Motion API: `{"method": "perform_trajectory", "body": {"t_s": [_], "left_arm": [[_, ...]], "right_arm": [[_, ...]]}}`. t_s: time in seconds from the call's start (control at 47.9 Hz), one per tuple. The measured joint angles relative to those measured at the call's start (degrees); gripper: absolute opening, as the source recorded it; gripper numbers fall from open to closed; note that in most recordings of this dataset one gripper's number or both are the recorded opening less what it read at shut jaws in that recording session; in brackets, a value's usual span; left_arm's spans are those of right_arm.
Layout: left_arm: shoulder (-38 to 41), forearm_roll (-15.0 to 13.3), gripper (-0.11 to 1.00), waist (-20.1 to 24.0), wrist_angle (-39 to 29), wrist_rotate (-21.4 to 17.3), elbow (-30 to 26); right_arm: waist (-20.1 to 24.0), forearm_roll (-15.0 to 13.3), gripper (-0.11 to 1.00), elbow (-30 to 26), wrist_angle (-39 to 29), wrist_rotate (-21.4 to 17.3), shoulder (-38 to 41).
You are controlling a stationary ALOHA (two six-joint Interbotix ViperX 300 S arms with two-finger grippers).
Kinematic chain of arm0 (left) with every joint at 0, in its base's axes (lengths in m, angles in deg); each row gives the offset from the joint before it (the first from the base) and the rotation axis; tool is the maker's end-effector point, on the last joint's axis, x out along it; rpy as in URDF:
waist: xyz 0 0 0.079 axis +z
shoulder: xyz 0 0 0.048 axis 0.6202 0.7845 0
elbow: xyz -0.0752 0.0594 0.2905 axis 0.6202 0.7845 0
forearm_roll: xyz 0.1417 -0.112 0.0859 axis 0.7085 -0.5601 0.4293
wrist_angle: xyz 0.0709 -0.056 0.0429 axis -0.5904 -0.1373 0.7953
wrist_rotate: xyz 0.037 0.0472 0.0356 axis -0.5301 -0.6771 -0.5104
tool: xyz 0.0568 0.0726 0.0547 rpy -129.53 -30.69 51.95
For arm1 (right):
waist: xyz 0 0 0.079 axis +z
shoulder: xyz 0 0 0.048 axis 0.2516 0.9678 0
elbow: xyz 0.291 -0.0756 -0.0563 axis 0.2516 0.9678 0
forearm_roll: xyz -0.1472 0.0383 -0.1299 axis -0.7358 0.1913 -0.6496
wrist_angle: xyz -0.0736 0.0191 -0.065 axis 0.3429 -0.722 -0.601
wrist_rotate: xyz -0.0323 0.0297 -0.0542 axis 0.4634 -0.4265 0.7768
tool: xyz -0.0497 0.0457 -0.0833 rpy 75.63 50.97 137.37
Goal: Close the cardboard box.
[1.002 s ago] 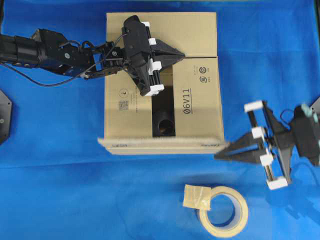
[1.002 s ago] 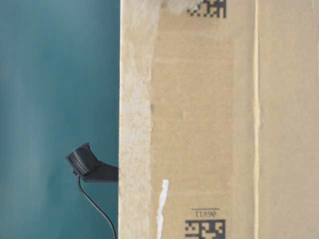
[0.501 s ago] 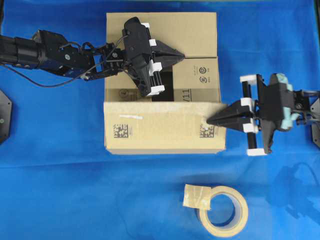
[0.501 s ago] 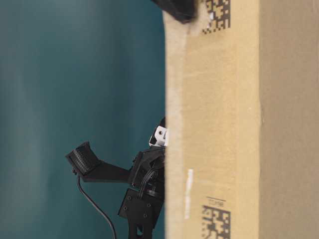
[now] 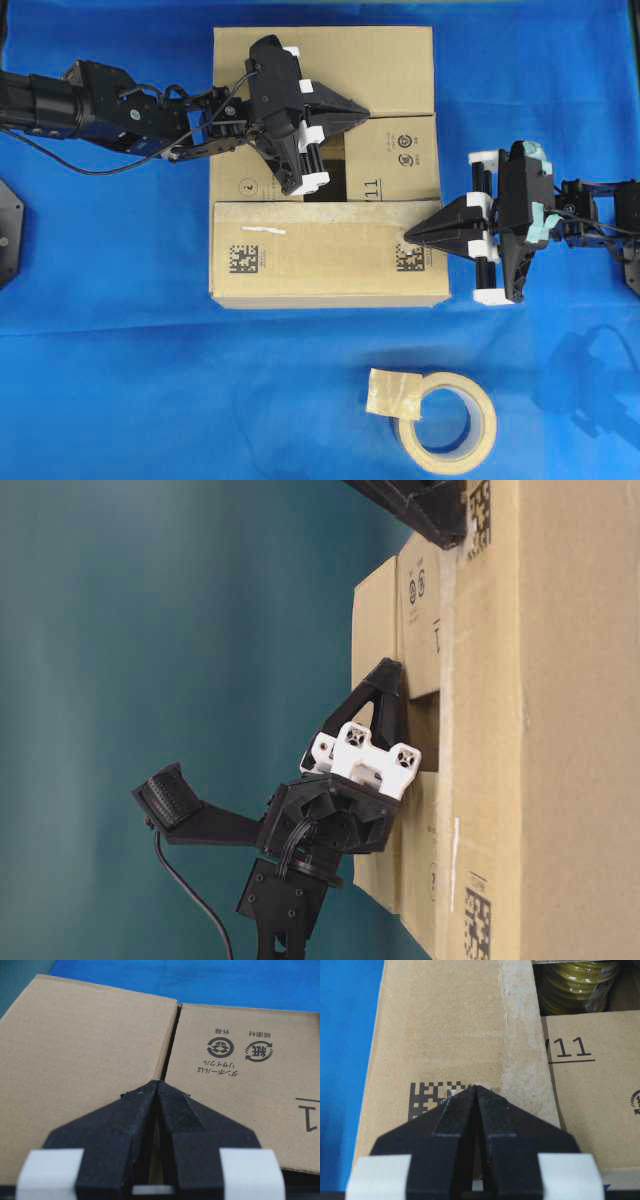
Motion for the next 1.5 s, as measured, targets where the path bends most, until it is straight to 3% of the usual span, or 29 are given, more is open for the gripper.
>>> {"method": "perform_trajectory", "body": {"t_s": [0.334, 0.564, 0.689, 1.044, 1.232, 1.503], "left_arm": [[-9.32, 0.0, 0.0, -0.7, -10.99, -0.7, -2.29], [-13.89, 0.0, 0.0, 4.57, -27.42, -3.16, -10.02], [-12.74, 0.0, 0.0, 8.7, -37.27, -5.71, -16.0], [-2.55, 0.09, 0.0, 16.79, -60.12, -6.24, -30.41], [1.93, 0.09, 0.0, 17.14, -68.82, -6.33, -34.37], [2.37, 0.18, 0.0, 15.47, -75.15, -6.33, -36.91]], "right_arm": [[-0.09, 0.09, 0.0, -0.09, 0.09, 0.0, 0.26], [-0.09, 0.09, 0.0, -0.09, 0.18, 0.09, 0.26], [-0.09, 0.09, 0.0, -0.09, 0.44, 0.0, 0.35], [-0.09, 0.09, 0.0, -0.09, 0.88, 0.09, 0.35], [-0.09, 0.09, 0.0, -0.09, 0.97, 0.18, 0.44], [-0.09, 0.0, 0.0, -0.09, 1.05, 0.62, 0.44]]}}
